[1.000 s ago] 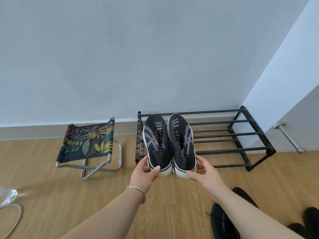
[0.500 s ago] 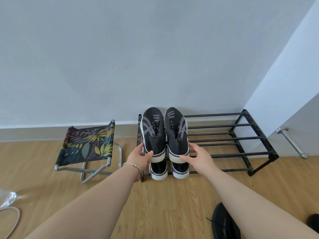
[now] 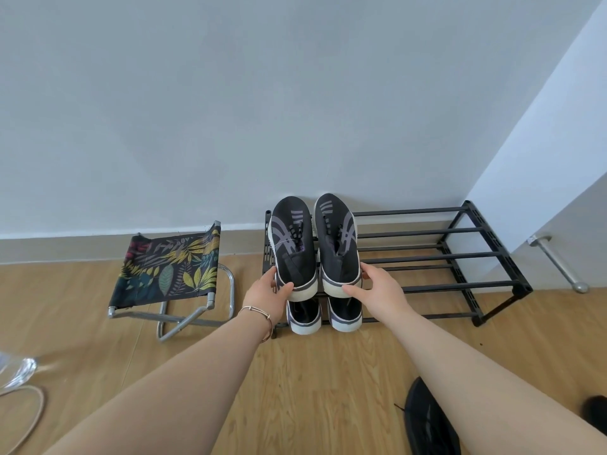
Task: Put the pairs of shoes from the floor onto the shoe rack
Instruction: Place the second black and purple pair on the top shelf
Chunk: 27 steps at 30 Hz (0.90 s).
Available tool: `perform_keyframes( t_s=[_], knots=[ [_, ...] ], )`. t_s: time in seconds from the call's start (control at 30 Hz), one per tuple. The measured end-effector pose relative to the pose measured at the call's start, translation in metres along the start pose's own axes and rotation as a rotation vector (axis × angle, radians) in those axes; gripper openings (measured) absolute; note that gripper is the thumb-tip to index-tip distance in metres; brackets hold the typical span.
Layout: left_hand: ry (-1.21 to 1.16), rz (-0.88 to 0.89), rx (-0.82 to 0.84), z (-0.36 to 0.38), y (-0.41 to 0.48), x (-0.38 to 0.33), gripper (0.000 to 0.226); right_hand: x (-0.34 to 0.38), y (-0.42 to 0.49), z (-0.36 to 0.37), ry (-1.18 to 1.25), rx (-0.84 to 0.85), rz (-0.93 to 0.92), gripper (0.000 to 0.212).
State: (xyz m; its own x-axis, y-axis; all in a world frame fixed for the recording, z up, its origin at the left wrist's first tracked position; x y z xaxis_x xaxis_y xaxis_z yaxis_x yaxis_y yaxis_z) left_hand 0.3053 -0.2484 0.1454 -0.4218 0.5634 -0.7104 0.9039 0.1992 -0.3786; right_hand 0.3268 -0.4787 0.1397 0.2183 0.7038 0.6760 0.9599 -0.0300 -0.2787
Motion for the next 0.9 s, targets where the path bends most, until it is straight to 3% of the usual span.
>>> perform_keyframes(
  t_s=[0.23,0.33,0.43,0.6,0.9],
  knots=[
    [0.646,0.204,-0.007,-0.008,-0.018,-0.013,0.079,0.019,-0.021,-0.011,-0.380,-0.116,-0.167,0.069],
    [0.850,0.387,-0.030,-0.024,-0.034,-0.036,0.081,0.034,-0.053,-0.027,-0.584,-0.249,-0.220,0.070],
    [0.877,0.411,-0.097,-0.027,-0.033,-0.056,0.081,0.041,-0.059,-0.039,-0.731,-0.209,-0.278,0.071],
    [0.910,0.536,-0.059,-0.033,-0.051,-0.087,0.084,0.067,-0.090,-0.072,-0.842,-0.211,-0.239,0.076],
    [0.871,0.665,-0.026,-0.016,-0.063,-0.122,0.074,0.062,-0.080,-0.112,-0.874,-0.225,-0.202,0.079]
  ],
)
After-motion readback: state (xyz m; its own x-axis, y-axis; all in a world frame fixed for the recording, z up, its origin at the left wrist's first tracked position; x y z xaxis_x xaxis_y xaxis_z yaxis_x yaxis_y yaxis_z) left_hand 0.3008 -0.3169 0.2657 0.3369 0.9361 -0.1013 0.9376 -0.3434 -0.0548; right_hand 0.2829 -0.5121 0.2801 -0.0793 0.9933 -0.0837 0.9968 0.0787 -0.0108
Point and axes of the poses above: each hand's wrist, its own y-axis towards the middle knuckle, its own z-axis out of the palm, x = y × z, the point moved 1 cm from there along y, towards the middle knuckle, and after that the axes turned 2 degrees about z, right-handed, at the moved point
